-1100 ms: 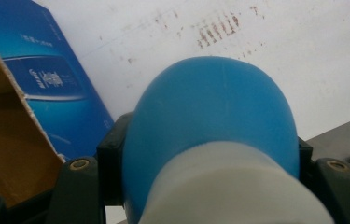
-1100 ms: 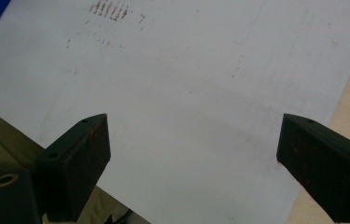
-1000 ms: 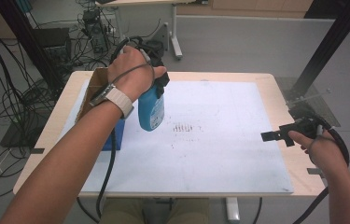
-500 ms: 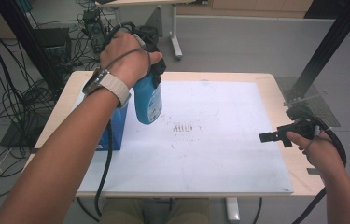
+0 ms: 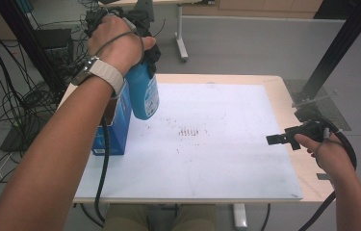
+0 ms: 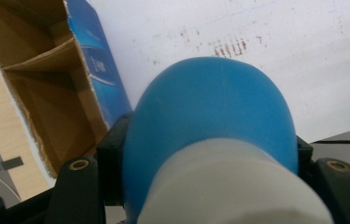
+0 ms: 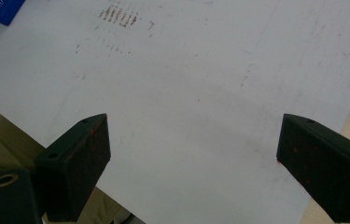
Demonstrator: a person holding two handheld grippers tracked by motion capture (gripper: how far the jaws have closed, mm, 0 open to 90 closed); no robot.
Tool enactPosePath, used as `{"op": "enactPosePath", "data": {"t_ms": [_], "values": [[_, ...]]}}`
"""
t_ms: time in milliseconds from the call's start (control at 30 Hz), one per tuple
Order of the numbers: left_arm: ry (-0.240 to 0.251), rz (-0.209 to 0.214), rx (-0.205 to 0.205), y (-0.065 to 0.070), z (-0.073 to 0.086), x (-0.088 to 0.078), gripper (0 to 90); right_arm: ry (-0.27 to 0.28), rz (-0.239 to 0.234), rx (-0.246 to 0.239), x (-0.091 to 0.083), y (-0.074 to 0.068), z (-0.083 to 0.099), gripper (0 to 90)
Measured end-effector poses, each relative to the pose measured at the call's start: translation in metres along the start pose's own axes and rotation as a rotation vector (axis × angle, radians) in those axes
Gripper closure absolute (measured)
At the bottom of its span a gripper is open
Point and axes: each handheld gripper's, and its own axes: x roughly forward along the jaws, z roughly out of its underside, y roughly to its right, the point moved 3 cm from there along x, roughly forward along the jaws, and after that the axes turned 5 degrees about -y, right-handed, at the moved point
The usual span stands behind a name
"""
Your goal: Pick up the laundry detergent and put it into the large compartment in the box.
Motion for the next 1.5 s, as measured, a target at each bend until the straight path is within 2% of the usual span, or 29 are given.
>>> {"op": "enactPosePath", "data": {"t_ms": [167,533,967,1167,1300,1500], "values": [[0.008,-0.02,-0.016,-0.005,0.003,-0.012,38.2,0.008,0.004,0.005,-0.004,0.0,0.001,9.8],[0.024,-0.014,-0.041,-0.02,0.009,-0.03,38.3,0.006,0.007,0.006,-0.004,-0.001,0.001,9.8],[0.041,-0.01,-0.085,-0.042,0.018,-0.04,38.1,-0.004,0.007,0.004,0.0,-0.002,-0.002,9.7],[0.05,0.0,-0.116,-0.056,0.025,-0.048,38.1,-0.005,0.004,0.0,0.002,-0.003,-0.004,9.8],[0.065,-0.01,-0.126,-0.06,0.029,-0.051,38.1,-0.01,0.004,-0.002,0.004,-0.004,-0.006,9.8],[0.06,-0.01,-0.144,-0.069,0.031,-0.053,38.1,-0.008,0.005,-0.002,0.004,-0.006,-0.007,9.8]]}}
